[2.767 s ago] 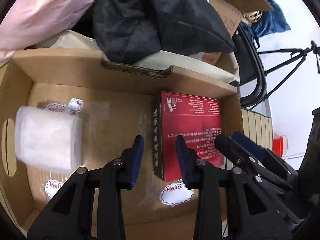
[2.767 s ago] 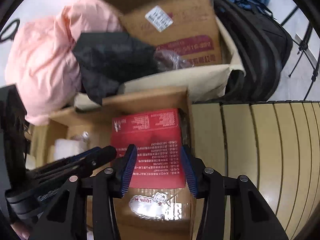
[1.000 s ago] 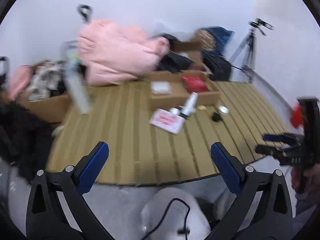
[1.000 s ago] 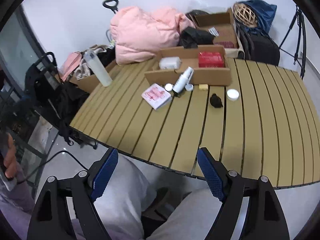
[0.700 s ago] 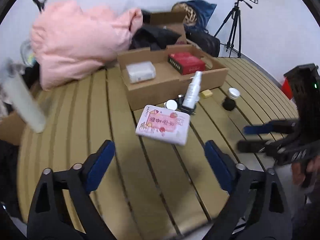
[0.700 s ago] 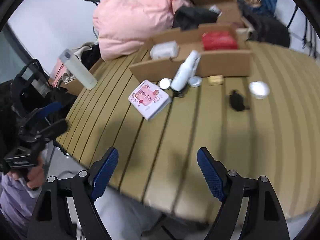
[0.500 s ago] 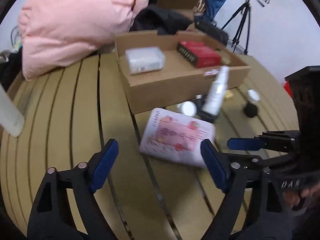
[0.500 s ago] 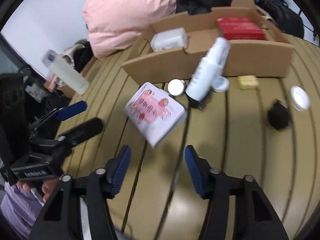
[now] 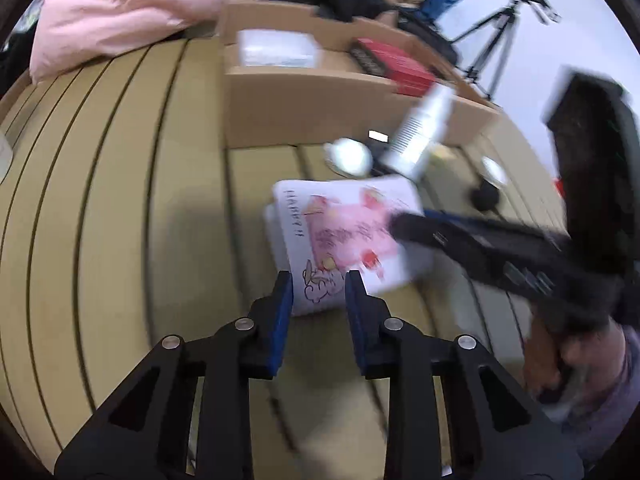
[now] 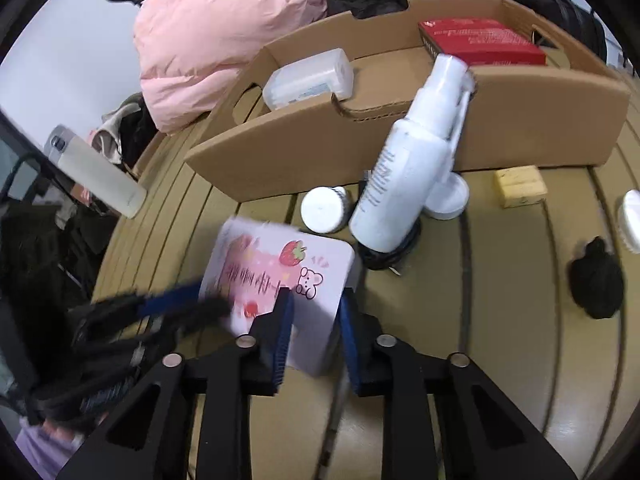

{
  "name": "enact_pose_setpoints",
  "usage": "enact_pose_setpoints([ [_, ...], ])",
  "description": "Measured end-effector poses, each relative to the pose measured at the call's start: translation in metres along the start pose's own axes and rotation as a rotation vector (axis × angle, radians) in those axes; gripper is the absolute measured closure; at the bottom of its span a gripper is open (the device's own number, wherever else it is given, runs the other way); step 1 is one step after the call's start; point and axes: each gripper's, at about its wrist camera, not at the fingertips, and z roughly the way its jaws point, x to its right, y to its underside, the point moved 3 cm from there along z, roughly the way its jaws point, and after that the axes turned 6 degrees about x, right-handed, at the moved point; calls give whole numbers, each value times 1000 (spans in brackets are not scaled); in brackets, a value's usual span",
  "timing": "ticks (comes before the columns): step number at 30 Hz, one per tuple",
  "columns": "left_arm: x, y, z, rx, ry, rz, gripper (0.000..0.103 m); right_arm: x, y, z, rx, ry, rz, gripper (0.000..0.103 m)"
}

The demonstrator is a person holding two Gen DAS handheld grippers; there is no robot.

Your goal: Organize objects

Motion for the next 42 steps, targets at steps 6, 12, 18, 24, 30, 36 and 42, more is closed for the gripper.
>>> enact_pose_setpoints([
  [6,-5,4,4,19,-42,-66,77,2,12,-16,3,27,-68,78],
  [12,-8,1,-5,68,-87,-142,99,1,18,-16,-1,-2,-79,78],
  [18,39,18,-69,87,-65,-145,101,-10,26,-60,22,-11,-93,89],
  [24,92,33,-116,147,45,-166,103,-14,57,-154,103,-25,-118,90],
  [30,108,24,-111,142,55,-137,103,2,60,-189,140,1,-88,92],
  [36,104,-7,-107,165,74,-131,103,7,44,-197,167,-5,-85,94],
  [42,81,-84,-87,203,32,-105,103,-10,-20,-180,207,-24,-162,103],
])
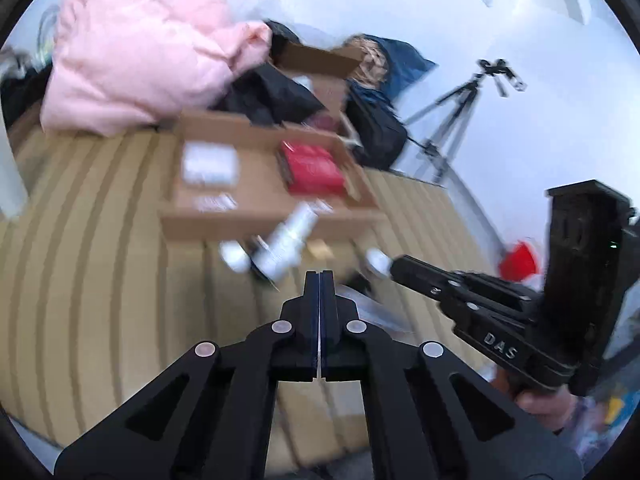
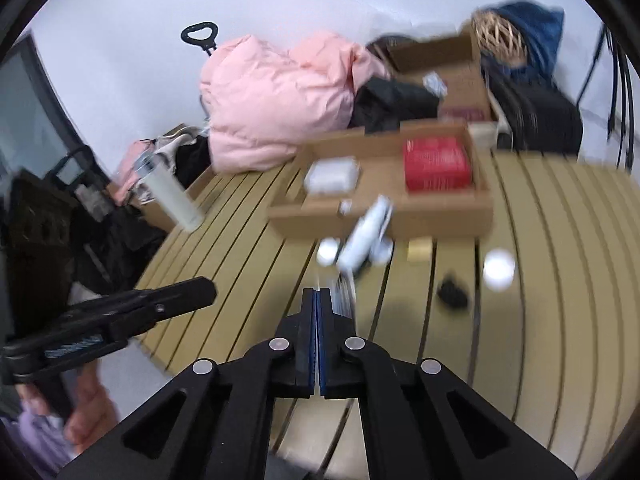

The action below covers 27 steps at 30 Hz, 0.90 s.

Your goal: Organize objects

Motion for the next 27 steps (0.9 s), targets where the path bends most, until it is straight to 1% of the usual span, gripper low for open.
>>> enact_pose_setpoints([
  [2,-17,-2,20,-49,-76,-18,103,0,-22,24,-6,40,-60,103],
  [3,-24,5,27,-72,-82,-39,103,4,-27,33,-20,55,-69,103],
  [5,-29,23,39,-115,-59,-54,102,21,-27,53,-68,55,-83,103],
  [6,-28,38,47,-146,-44,-45,97,29,-23,58,-89,46,-89,102],
  [8,-23,63,61,-201,-23,-21,67,52,-8,59,-118,64,-81,99],
  [9,-19,72,69,-218,-11,-10,62,64,4,56,-127,56,-67,97],
  [10,-14,79,78,-228,0,-4,61,74,14,53,-135,45,-45,94],
  [11,-7,85,88,-244,16,4,60,87,27,49,-146,50,-10,80],
  [12,1,89,100,-265,44,13,60,98,38,46,-158,68,24,49],
  [14,16,92,118,-293,98,10,60,120,64,46,-189,99,108,9],
  [16,34,95,135,-307,148,37,60,129,80,48,-205,90,171,9],
  [18,44,98,145,-291,140,81,60,135,93,49,-210,83,230,9],
  [19,46,100,150,-293,130,91,62,137,97,50,-206,60,258,10],
  [20,44,103,157,-306,115,86,66,137,99,51,-194,34,283,19],
  [21,42,103,159,-293,111,69,67,135,100,53,-190,26,292,36],
  [22,41,102,158,-282,122,59,73,133,99,55,-188,28,286,43],
  [23,37,103,160,-303,131,32,76,131,99,59,-186,34,270,56],
  [24,35,103,159,-296,133,15,76,129,98,62,-185,41,260,67],
  [26,32,104,155,-297,129,-6,79,126,98,70,-187,74,243,67],
  [27,32,105,152,-297,125,-14,80,126,98,71,-185,76,244,67],
])
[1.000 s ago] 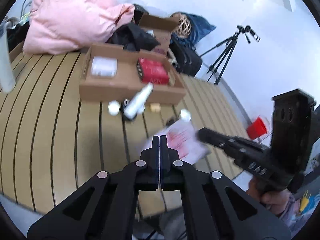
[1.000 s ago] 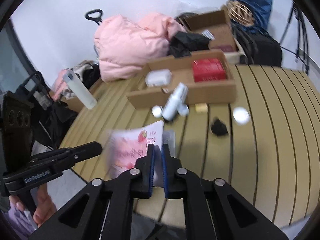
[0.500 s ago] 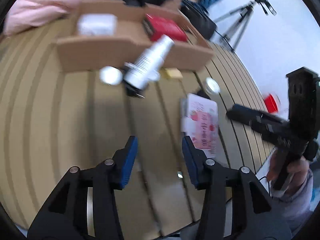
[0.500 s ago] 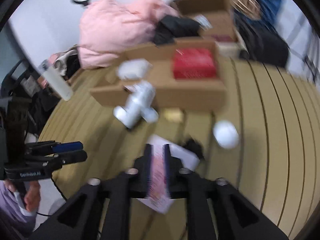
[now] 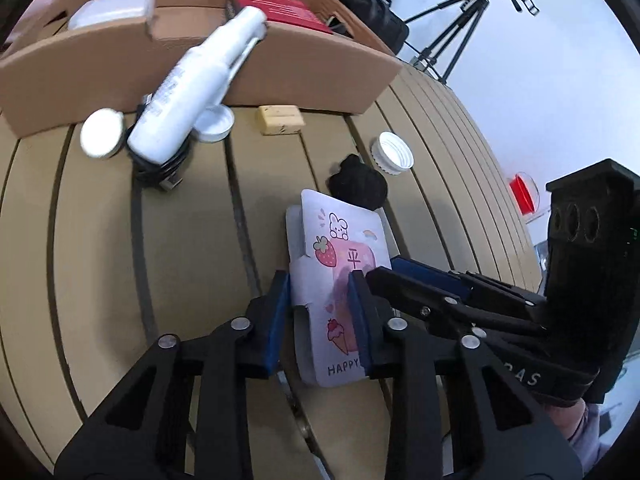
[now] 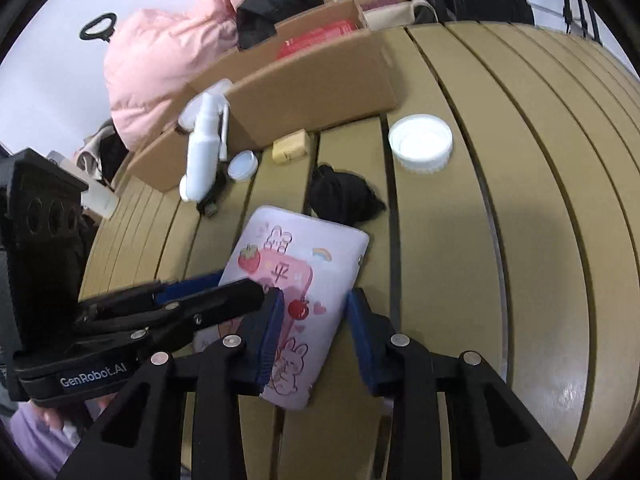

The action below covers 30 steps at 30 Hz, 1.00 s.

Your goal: Organize objects

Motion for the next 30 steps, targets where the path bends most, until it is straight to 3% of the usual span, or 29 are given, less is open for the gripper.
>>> enact_pose_setpoints([
  [7,9,12,-43,54,-24,-29,90,-13,6,-9,-4,-15,1,71],
  [10,11,-6,-80,119,21,-51,94,-34,-1,-29,36,-39,-33,72],
  [11,14,-19,-91,108,70,-47,94,-42,-7,-36,56,-45,-48,75],
  [12,14,-31,-97,119,34,-32,94,-53,-15,-41,73,-70,-65,99],
  [13,13,-40,-101,123,14,-20,96,-67,-25,-45,74,-157,-72,103],
  [14,9,-54,-107,139,-2,-19,96,-83,-40,-47,85,-171,-87,103],
  [17,-19,-97,-119,179,-12,-86,96,-120,-86,-43,145,-91,-207,102],
  [20,-49,-120,-120,182,-63,-115,97,-136,-129,-27,120,-112,-200,102],
  [22,-67,-137,-115,178,-91,-112,97,-138,-149,-26,163,-151,-200,102],
  [25,-101,-170,-104,187,-77,-188,97,-130,-159,-15,158,-98,-197,102],
  [28,-128,-187,-89,217,-165,-207,96,-119,-154,-4,143,-81,-175,102],
  [30,-152,-189,-62,136,-260,-232,95,-109,-144,6,110,-69,-159,102],
])
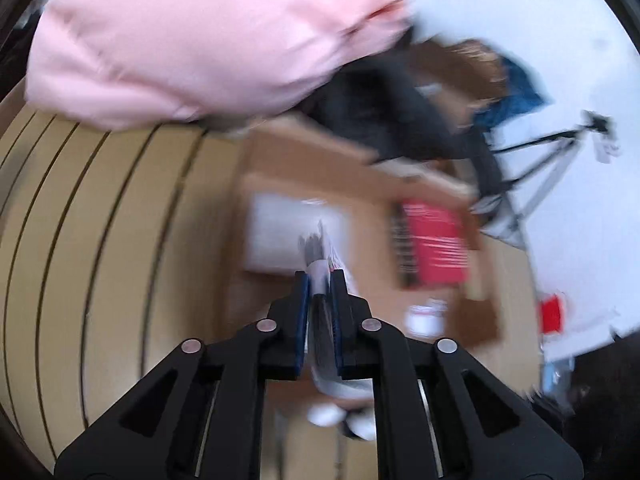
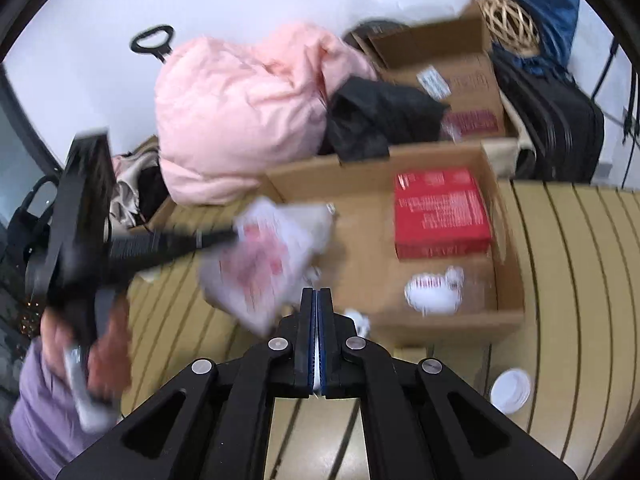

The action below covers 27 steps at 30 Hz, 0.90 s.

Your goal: Organize objects

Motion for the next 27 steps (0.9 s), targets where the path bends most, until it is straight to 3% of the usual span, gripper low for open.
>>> enact_pose_setpoints([
  [3,3,20,22,-118,-124,141,91,13,18,15,-60,48,9,102],
  [4,4,27,20,-115,-108,153,81,18,23,20,-79,57,12,102],
  [5,7,33,16,-107,-73,153,63,22,26,24,-95,63,11,102],
  [7,10,38,1,-54,-64,150,57,28,28,31,-116,89,2,102],
  [10,25,39,-27,16,-101,205,43,33,23,36,-128,118,3,100],
  [11,30,39,-37,28,-117,220,42,32,21,34,-122,119,-3,96],
  [13,42,45,-67,82,-119,251,37,29,16,25,-91,126,-22,71],
  [14,44,43,-75,102,-128,258,31,25,13,17,-65,123,-35,28],
  [15,48,50,-94,142,-144,272,29,23,10,8,-41,121,-41,1],
  [17,52,63,-129,199,-162,296,21,18,5,-18,30,118,-47,0],
  [21,59,98,-189,259,-185,352,16,5,10,-74,101,116,-85,0],
  [24,64,129,-240,308,-177,407,1,-9,31,-124,137,92,-128,0],
  [27,64,156,-300,345,-173,472,0,-22,59,-168,172,62,-179,0],
])
